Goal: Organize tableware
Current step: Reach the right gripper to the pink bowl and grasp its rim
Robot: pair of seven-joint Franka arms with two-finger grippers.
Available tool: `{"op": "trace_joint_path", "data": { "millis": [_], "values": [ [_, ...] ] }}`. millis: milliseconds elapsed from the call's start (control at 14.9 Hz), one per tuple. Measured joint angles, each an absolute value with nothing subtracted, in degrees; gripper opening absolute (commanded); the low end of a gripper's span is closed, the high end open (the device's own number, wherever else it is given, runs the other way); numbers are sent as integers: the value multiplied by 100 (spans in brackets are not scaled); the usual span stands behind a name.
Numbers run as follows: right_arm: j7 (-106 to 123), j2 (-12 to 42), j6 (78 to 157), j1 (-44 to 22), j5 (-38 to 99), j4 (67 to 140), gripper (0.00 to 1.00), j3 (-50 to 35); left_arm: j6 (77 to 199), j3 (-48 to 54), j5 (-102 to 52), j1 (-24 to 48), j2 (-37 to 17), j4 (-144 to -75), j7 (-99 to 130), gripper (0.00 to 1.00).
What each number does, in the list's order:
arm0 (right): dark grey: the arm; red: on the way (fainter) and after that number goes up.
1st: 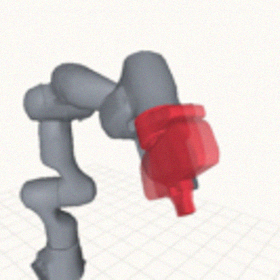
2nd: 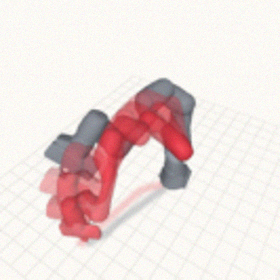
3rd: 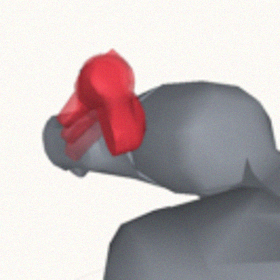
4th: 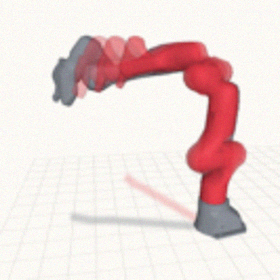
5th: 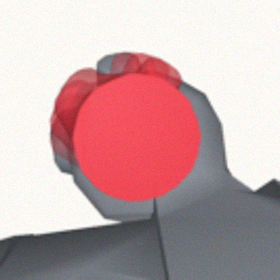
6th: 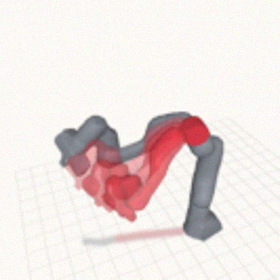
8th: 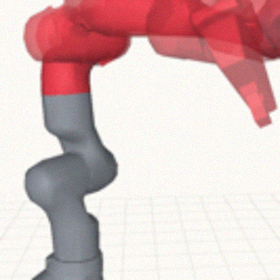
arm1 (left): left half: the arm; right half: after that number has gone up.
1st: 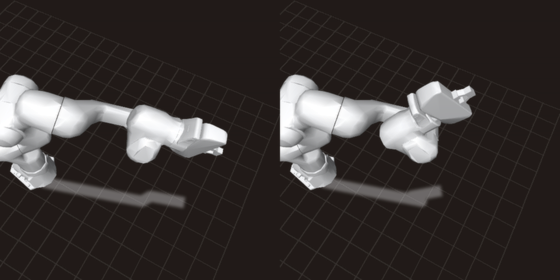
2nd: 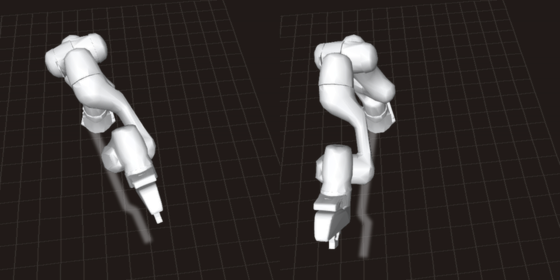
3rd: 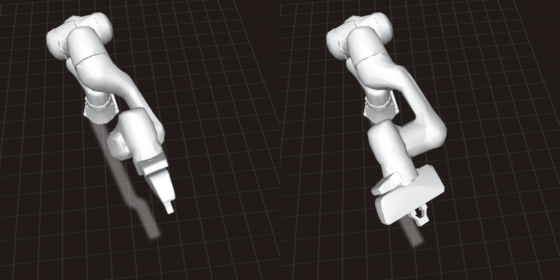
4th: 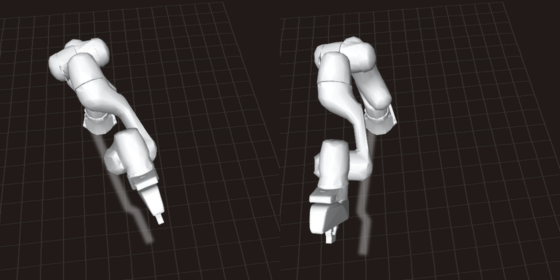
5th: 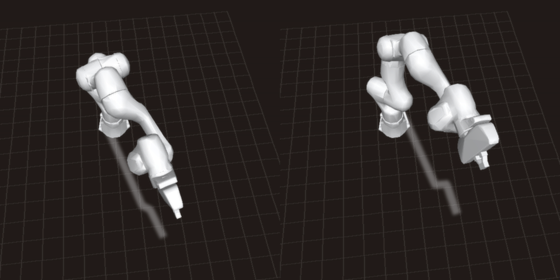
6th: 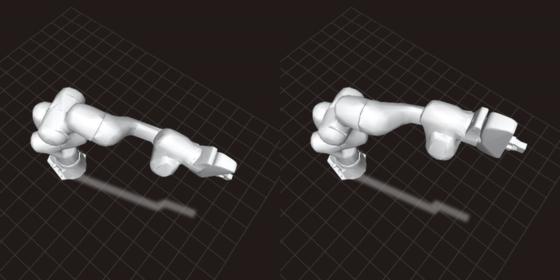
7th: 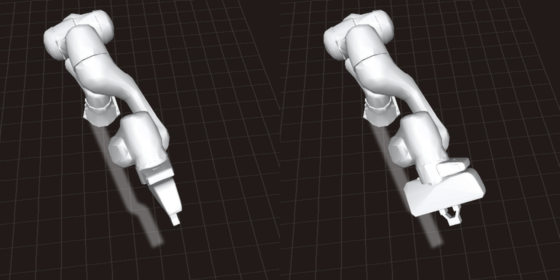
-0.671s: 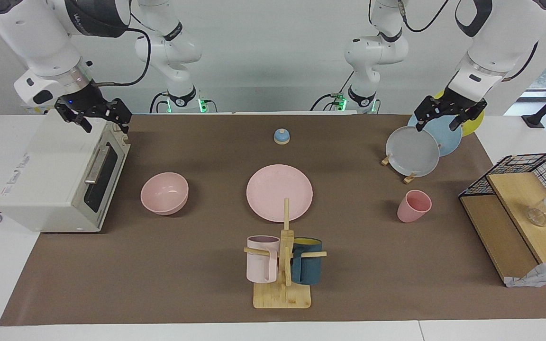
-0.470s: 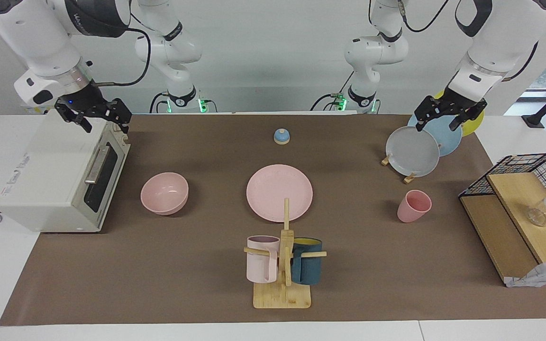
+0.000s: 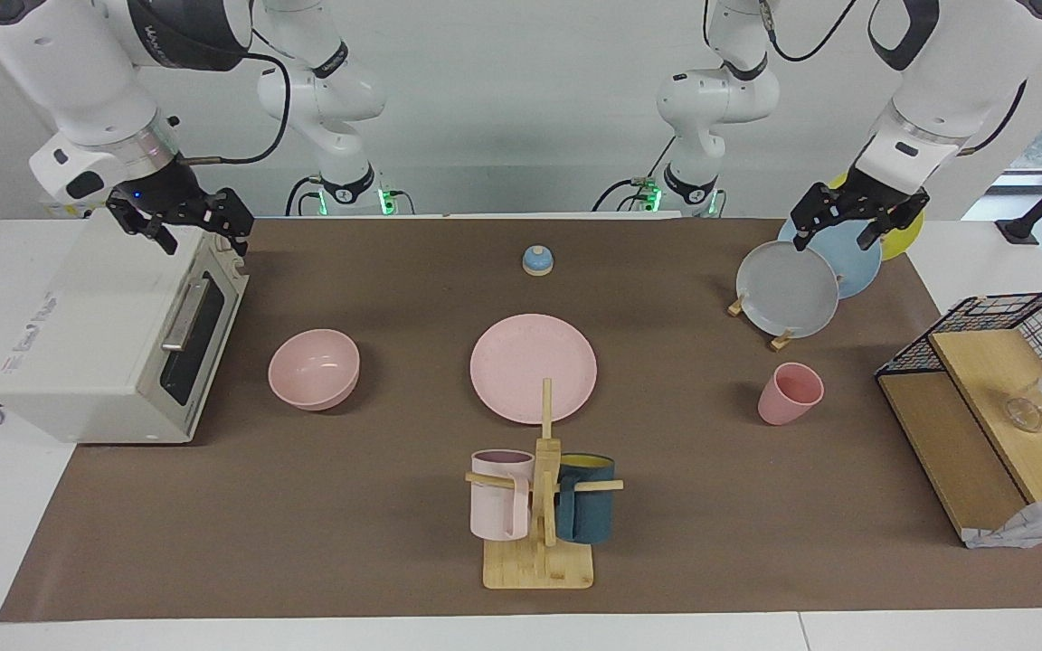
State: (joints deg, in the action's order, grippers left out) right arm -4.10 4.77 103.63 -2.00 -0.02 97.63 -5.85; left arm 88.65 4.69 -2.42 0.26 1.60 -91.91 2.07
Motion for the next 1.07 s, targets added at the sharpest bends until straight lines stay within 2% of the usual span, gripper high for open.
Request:
{"op": "trace_joint_path", "data": {
  "millis": [268,604,671,738,1007,1074],
  "values": [
    [-561,826,12079,-291,-2,11071,100,-782,8865,469,-242,26,160,-9192,207,100],
    [-626,830,12989,-340,-11,11978,100,-925,8865,474,-242,26,160,-9192,207,100],
    [-624,836,13127,-340,-28,12146,93,-924,8865,484,-242,26,160,-9192,207,100],
    [-620,851,13186,-340,-71,12248,79,-924,8865,496,-242,27,160,-9192,207,100],
    [-619,943,13197,-339,-499,12324,2,-921,8864,518,-242,27,160,-9192,208,100],
    [-619,949,13197,-339,-611,12324,0,-921,8863,518,-242,27,160,-9192,208,100]
  ]
}}
